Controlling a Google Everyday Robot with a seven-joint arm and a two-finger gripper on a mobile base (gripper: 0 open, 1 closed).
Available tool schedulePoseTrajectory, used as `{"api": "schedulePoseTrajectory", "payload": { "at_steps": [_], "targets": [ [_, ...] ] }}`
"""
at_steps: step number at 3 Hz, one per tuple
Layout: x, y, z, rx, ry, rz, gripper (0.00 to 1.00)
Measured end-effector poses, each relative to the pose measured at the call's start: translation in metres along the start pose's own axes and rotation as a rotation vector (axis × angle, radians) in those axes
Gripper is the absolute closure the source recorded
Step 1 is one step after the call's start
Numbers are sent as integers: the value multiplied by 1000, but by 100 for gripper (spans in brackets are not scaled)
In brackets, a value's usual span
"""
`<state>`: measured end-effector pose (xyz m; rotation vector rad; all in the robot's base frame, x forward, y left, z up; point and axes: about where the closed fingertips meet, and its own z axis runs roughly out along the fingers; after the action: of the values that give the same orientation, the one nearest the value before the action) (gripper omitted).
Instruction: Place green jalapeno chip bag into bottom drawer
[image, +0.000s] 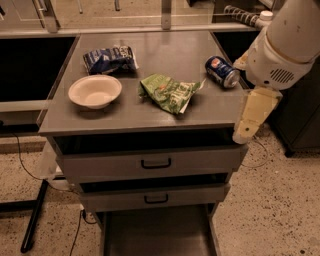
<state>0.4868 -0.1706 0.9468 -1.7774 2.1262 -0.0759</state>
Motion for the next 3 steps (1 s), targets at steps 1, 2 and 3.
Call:
{"api": "schedulePoseTrajectory", "payload": {
  "at_steps": [1, 2, 3],
  "targets": [
    [0, 0, 0, 0, 0, 0, 0],
    [-17, -8, 16, 28, -66, -26, 0],
    [-50, -31, 51, 64, -217, -50, 0]
  ]
}}
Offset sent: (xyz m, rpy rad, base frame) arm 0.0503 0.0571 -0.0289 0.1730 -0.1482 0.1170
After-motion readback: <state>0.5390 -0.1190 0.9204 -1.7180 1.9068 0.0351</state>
